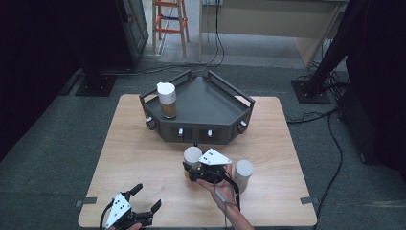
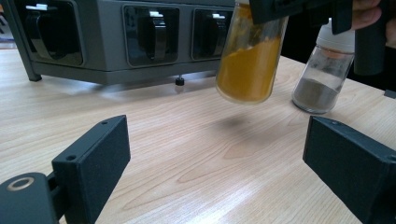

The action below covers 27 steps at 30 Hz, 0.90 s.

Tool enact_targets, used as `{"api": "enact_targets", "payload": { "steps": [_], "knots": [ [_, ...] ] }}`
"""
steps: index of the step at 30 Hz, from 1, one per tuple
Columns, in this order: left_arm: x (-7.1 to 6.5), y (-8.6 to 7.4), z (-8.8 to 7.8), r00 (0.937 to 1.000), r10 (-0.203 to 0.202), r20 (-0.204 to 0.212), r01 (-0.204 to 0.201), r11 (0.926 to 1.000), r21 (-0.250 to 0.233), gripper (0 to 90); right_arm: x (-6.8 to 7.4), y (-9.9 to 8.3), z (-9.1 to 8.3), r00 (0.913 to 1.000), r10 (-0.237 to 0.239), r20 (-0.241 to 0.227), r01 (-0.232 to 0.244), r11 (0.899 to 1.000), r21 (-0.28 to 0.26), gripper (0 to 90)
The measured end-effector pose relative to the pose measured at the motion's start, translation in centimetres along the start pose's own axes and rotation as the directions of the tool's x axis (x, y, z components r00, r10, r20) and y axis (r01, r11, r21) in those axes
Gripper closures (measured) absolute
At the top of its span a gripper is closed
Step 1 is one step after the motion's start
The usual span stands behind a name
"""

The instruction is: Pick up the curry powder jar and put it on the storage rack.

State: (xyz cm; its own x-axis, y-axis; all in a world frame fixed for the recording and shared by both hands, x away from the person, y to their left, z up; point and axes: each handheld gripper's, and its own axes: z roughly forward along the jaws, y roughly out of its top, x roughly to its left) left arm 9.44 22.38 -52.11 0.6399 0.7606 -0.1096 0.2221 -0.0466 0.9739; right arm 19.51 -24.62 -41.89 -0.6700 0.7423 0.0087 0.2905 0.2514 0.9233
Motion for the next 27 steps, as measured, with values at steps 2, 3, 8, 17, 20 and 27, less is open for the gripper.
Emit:
{"api": "enact_targets", "payload": {
  "steps": [2, 3, 8, 17, 20, 27],
  "knots": [
    [0.0, 0.0, 0.0, 1.0000, 0.000, 0.002, 0.000, 1.0000, 0.000, 7.3, -0.3, 0.6, -0.3, 0.9999, 0.000, -0.012, -0.001, 1.000, -0.003, 34.3],
    [0.1, 0.0, 0.0, 1.0000, 0.001, 0.004, -0.001, 1.0000, 0.001, 7.3, -0.4, 0.9, -0.4, 0.9999, 0.000, -0.017, 0.000, 1.000, -0.003, 34.3],
    [0.1, 0.0, 0.1, 1.0000, 0.001, 0.004, -0.001, 1.0000, 0.003, 7.3, -0.9, 2.2, -0.9, 0.9997, -0.008, -0.023, 0.008, 1.000, -0.006, 34.3],
    [0.1, 0.0, 0.1, 1.0000, 0.002, 0.003, -0.002, 1.0000, 0.005, 7.3, -2.3, 4.4, -1.2, 0.9988, 0.008, -0.048, -0.008, 1.000, -0.010, 34.3],
    [0.1, 0.0, 0.1, 1.0000, -0.002, 0.002, 0.002, 1.0000, 0.003, 7.3, -2.3, 5.0, -1.1, 0.9992, -0.007, -0.039, 0.007, 1.000, -0.009, 34.3],
    [0.1, 0.0, 0.0, 1.0000, -0.002, 0.002, 0.002, 1.0000, 0.002, 7.3, -2.6, 6.3, -0.9, 0.9993, -0.015, -0.034, 0.014, 1.000, -0.012, 34.3]
  ]
}}
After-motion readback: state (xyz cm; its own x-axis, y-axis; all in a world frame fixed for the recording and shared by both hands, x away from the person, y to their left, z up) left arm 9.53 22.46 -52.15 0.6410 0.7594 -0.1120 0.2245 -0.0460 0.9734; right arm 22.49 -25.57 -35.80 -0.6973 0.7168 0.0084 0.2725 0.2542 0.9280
